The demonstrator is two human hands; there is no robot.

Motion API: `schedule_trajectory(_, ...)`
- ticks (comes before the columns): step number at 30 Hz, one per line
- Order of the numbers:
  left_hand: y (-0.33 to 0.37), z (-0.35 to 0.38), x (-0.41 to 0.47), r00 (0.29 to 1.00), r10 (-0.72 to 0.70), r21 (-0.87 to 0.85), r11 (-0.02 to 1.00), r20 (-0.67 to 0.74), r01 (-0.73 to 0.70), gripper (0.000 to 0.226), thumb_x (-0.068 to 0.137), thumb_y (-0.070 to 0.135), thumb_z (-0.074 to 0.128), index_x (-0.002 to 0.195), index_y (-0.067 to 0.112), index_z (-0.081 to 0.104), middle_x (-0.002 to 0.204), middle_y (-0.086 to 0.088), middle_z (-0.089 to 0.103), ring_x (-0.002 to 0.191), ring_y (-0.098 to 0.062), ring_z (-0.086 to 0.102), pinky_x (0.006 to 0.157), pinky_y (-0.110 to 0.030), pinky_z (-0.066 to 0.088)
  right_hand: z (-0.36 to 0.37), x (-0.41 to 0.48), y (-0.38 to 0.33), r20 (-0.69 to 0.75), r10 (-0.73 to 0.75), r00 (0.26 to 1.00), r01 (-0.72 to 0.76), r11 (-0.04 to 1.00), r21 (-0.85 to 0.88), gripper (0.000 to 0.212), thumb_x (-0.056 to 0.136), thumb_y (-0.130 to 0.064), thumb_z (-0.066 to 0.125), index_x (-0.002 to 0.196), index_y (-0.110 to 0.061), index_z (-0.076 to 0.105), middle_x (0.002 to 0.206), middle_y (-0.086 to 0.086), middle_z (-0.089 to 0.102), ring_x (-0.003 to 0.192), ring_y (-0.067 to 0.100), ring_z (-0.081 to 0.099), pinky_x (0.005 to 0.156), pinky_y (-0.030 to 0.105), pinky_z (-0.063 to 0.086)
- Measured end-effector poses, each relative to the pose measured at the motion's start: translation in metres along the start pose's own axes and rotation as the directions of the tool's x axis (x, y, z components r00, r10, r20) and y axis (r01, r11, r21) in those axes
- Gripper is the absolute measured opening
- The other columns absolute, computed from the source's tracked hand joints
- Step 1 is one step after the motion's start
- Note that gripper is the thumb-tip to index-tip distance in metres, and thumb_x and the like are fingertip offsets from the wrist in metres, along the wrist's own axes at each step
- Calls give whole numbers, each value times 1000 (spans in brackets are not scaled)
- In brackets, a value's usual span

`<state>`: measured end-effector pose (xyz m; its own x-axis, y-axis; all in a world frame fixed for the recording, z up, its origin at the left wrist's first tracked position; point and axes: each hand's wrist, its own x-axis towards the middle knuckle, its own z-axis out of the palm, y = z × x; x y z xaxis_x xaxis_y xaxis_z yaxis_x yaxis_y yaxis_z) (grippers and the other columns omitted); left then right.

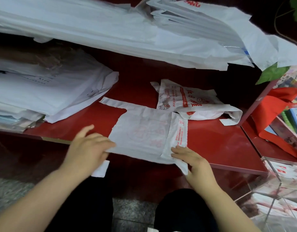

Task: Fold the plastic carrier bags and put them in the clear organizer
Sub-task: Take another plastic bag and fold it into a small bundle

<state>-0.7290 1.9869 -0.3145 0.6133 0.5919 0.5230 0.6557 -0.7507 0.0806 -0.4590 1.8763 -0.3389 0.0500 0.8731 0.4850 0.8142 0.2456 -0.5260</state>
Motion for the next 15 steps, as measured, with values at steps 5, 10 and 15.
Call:
schedule_trajectory(5, -27, -45, 16, 865, -341, -242, 863, 368, 443, 30, 78, 13, 72, 60, 37, 65, 64, 21, 67, 75, -3, 60, 83, -21, 38, -10, 4, -16, 40, 281, 959, -282, 930, 234, 40, 85, -35, 50, 63, -5, 63, 60, -19, 53, 60, -7, 50, 58, 8, 34)
schedule_trajectory(10, -53, -66, 46, 715, -514, -405, 593, 474, 696, 21, 75, 11, 73, 57, 21, 73, 52, 11, 65, 55, -8, 57, 56, -18, 40, -9, 20, -15, -19, 513, 858, -484, 821, 304, 35, 89, -8, 54, 59, 10, 50, 54, 16, 38, 55, 6, 33, 50, 24, 24)
schedule_trajectory(15, -60, -62, 61, 570, -551, -381, 427, 610, 820, 14, 86, 12, 62, 73, 7, 66, 44, 7, 60, 56, -15, 47, 54, -23, 30, -9, 39, -14, -116, 639, 760, -565, 738, 369, 20, 84, 0, 55, 72, -14, 63, 59, -3, 56, 48, 6, 44, 46, 11, 34)
